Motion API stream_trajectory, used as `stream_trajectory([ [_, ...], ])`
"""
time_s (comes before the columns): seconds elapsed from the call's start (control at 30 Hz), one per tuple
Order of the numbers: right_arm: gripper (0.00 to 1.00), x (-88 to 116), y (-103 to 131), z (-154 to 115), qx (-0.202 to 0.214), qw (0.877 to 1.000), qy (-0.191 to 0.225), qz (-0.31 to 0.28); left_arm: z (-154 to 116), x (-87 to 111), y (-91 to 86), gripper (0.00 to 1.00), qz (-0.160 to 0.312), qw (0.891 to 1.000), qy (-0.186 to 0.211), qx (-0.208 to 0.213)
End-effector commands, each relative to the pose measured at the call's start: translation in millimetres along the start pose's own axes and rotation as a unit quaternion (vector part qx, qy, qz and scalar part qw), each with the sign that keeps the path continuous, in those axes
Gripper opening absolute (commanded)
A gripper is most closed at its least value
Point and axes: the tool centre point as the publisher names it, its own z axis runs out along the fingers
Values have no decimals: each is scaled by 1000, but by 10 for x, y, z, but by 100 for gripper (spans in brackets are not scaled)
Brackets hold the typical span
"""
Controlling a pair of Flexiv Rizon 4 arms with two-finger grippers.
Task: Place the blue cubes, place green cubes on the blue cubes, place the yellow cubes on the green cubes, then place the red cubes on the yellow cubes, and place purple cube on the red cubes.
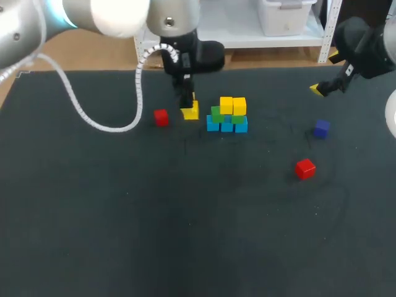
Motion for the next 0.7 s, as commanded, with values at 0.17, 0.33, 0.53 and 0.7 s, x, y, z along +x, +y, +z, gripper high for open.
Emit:
stream_trajectory([
  [0.17,100,-4,8,0,2,1000,1,0,37,-125,276,0,13,999,22,33],
  [0.33,100,-4,8,0,2,1000,1,0,77,-165,379,0,17,999,26,34],
  [0.53,100,-4,8,0,2,1000,1,0,114,-260,440,0,14,999,25,41],
  [0.7,100,-4,8,0,2,1000,1,0,176,-280,503,0,-11,998,26,50],
])
